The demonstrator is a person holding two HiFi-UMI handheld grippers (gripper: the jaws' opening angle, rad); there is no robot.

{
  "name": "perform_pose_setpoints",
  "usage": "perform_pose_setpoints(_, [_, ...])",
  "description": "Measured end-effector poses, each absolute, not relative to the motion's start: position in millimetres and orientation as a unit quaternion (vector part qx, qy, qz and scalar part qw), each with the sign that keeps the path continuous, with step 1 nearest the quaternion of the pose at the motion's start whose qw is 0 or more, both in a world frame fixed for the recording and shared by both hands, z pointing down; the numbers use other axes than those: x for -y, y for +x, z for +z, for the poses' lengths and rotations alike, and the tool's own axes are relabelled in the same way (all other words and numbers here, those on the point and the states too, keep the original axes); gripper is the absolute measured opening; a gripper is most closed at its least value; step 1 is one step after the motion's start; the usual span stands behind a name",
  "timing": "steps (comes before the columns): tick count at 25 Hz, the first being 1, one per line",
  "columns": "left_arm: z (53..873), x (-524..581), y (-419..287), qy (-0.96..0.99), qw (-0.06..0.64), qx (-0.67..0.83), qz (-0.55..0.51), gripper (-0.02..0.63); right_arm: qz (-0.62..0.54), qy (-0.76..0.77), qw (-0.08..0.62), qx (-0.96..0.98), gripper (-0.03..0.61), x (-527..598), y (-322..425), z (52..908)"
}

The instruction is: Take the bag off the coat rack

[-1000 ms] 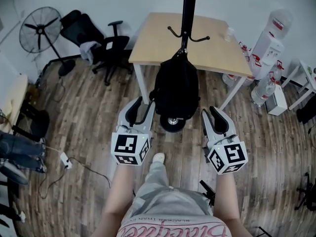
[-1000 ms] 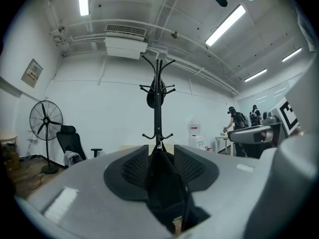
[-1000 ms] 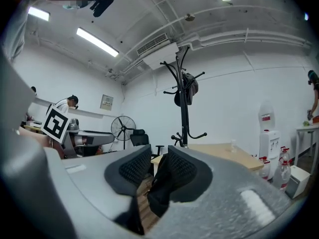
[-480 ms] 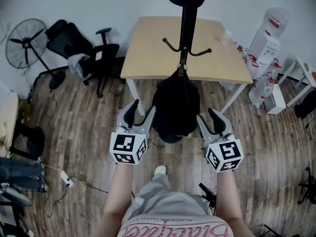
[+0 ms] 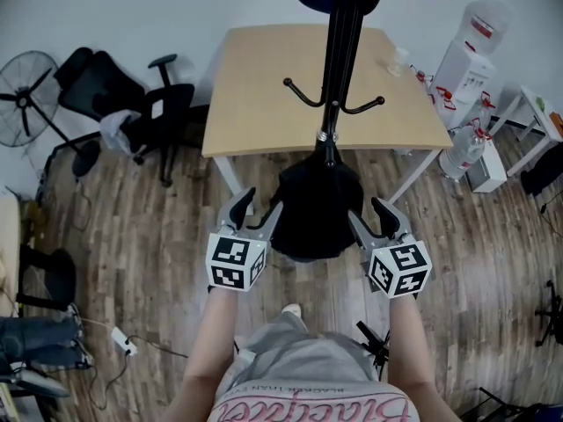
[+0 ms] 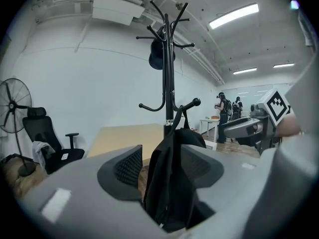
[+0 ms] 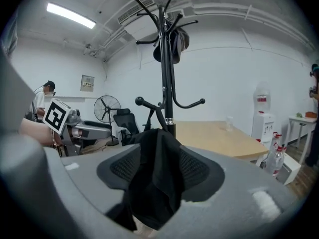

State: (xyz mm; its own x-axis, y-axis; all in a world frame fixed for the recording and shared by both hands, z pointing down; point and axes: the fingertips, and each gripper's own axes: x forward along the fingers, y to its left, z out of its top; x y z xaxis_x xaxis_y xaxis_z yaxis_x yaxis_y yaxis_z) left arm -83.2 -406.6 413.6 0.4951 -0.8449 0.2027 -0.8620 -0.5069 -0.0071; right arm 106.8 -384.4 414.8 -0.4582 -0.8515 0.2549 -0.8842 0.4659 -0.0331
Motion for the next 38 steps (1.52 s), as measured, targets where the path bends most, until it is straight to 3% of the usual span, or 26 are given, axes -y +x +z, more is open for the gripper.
perform_pose_setpoints(6, [454.6, 434.4, -71.2, 0.88, 0.073, 0.451, 0.127, 0.322, 0.113, 0.506, 0.124, 0.846, 0.405, 410.6, 102.8, 453.7])
perform_pose_setpoints(11, [480.4, 451.2, -60.2, 0.886, 0.09, 0.431, 0.144, 0.324, 0.126, 0.508, 0.149, 0.839, 0.416, 429.8, 107.5, 481.9])
perform_pose_setpoints(20, [515.4, 471.9, -43.5, 0.89, 0.11, 0.41, 0.166, 0.304, 0.164, 0.47, 0.127, 0.858, 0.416, 453.7, 101.8, 504.2])
perform_pose_setpoints(26, [526.2, 477.3, -38.4, 0.892, 0.131, 0.403, 0.154, 0.236, 0.157, 0.444, 0.174, 0.865, 0.42, 464.2, 93.8, 528.9])
perform_pose_setpoints(29, [527.0, 484.2, -44.3, 0.887, 0.159, 0.414, 0.129, 0.17, 0.18, 0.451, 0.157, 0.86, 0.329, 472.4, 102.2, 533.4])
perform_pose_setpoints(32, [526.6, 484.7, -44.0, 0.887, 0.166, 0.411, 0.128, 0.146, 0.202, 0.461, 0.15, 0.851, 0.235, 476.5, 108.1, 533.7])
perform_pose_setpoints(38, [523.5, 483.8, -42.5, 0.886, 0.157, 0.417, 0.13, 0.106, 0.202, 0.459, 0.158, 0.851, 0.108, 471.1, 97.7, 529.3])
